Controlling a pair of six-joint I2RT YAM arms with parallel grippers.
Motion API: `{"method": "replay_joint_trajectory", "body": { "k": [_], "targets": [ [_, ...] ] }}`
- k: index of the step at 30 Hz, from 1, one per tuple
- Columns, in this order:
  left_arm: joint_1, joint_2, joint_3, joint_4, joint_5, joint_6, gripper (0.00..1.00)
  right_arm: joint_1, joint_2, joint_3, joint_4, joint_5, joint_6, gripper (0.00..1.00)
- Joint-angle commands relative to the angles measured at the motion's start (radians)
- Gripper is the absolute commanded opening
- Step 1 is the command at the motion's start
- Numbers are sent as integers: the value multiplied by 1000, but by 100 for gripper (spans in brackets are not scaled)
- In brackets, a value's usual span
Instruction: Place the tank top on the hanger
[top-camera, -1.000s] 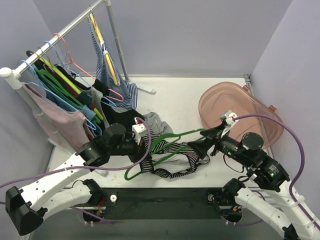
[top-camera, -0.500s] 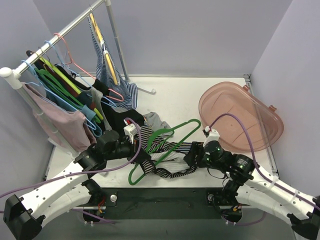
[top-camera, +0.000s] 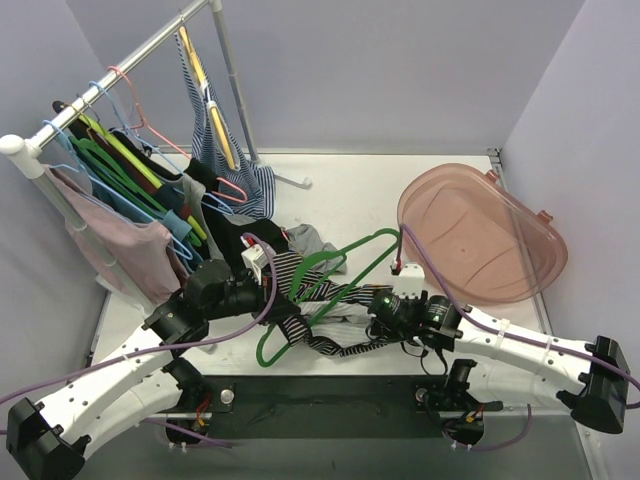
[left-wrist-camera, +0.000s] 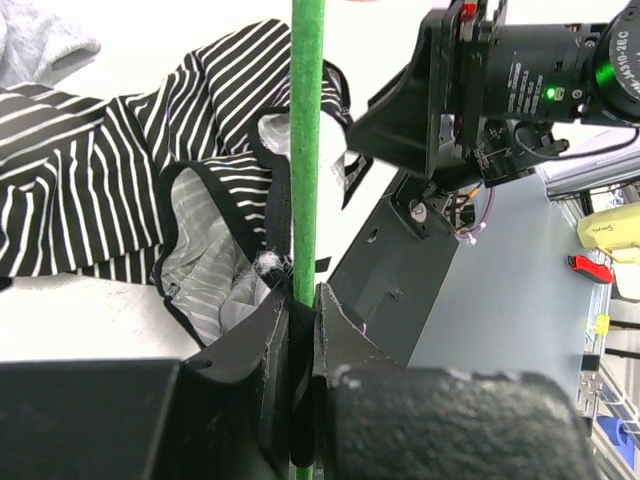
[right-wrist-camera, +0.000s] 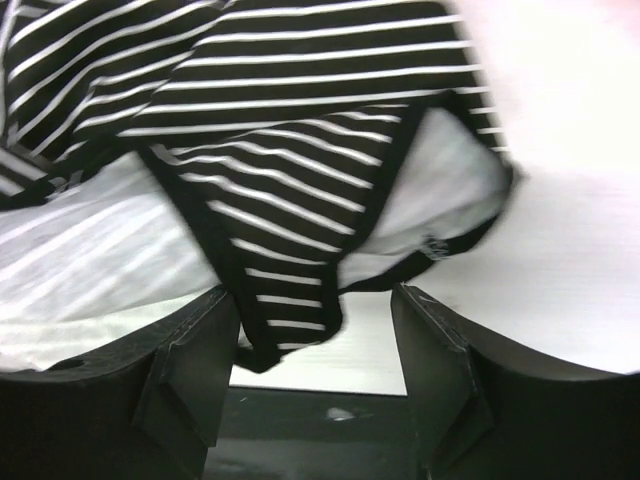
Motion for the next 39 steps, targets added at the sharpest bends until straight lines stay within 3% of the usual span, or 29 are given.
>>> {"method": "replay_joint_trajectory", "body": {
  "k": [1, 3, 6, 8, 9, 12, 20, 25, 33, 39],
  "targets": [
    [28, -33, 10, 41, 55, 31, 0, -11, -48, 42, -146, 170, 48, 58],
    [39, -35, 9, 38, 81, 44, 0, -34, -68, 40, -170, 176, 28, 56],
    [61, -38, 18, 33, 136, 72, 0, -101, -106, 26, -175, 173, -16, 45],
    [73, -44, 24, 38, 174, 104, 0, -158, -132, 22, -167, 168, -47, 27],
    [76, -48, 26, 44, 214, 116, 0, -172, -166, 20, -161, 168, -64, 12],
    [85, -48, 39, 50, 277, 172, 0, -229, -237, 14, -115, 150, -145, 0],
    [116, 1, 96, -19, 456, 359, 0, -423, -332, 106, -54, 136, -340, 0],
    [151, 19, 127, -65, 484, 463, 0, -575, -308, 187, -9, 63, -432, 0],
    [157, 123, 253, -324, 319, 658, 0, -681, -269, 296, 22, -51, -506, 0],
    [156, 183, 308, -375, 236, 706, 0, -681, -274, 319, 28, -177, -559, 0]
  ]
}}
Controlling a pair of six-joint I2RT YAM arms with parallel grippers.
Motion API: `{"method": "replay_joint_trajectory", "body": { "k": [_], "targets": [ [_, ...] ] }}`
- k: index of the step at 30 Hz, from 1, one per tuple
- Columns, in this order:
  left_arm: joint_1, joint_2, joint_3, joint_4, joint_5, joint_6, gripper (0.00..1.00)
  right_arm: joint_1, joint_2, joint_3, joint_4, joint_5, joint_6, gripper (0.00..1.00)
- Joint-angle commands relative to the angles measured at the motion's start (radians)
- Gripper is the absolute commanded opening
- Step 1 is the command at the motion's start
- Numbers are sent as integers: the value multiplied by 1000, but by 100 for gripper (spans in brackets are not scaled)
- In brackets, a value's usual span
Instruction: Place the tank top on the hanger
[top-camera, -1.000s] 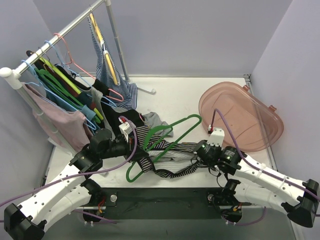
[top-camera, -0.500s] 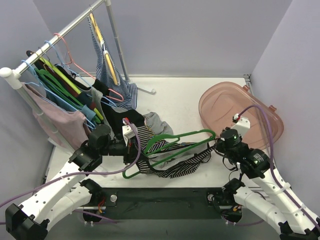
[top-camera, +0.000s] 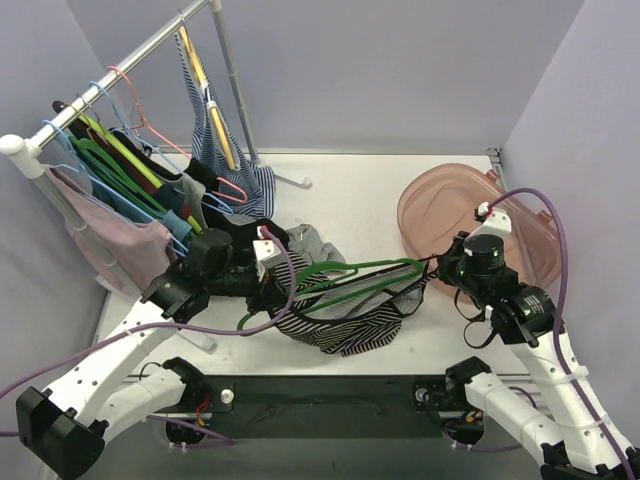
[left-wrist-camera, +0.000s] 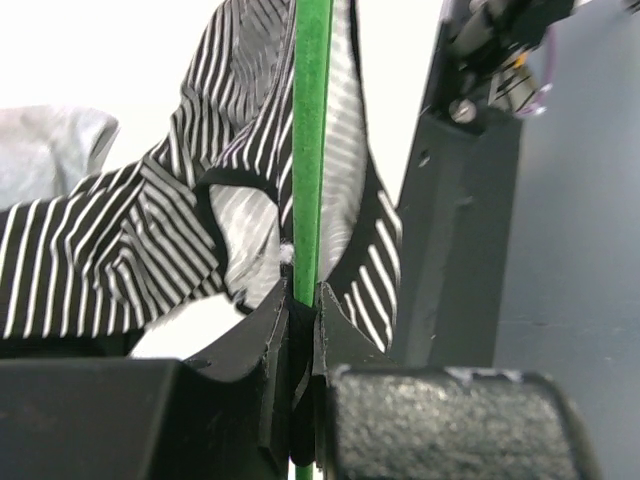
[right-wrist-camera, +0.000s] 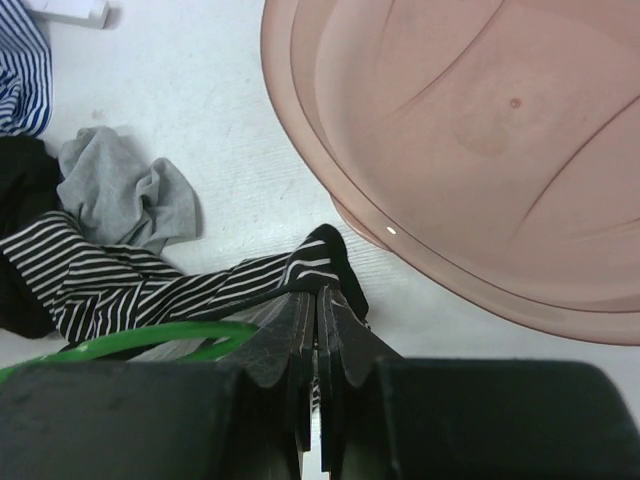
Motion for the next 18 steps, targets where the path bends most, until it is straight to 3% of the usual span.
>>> {"method": "replay_joint_trajectory", "body": {
  "k": [1, 7, 14, 18],
  "targets": [
    [9, 28, 76, -101, -84, 82, 0, -16, -5, 46, 24, -55, -84, 0],
    [-9, 76, 111, -120, -32, 128, 0, -18, -1, 94, 47, -197, -168, 0],
    [-106, 139, 150, -134, -25, 151, 0, 1, 120, 193, 93, -379, -168, 0],
    [-126, 148, 159, -95, -72, 122, 0, 94, 163, 238, 118, -435, -180, 0]
  ]
}}
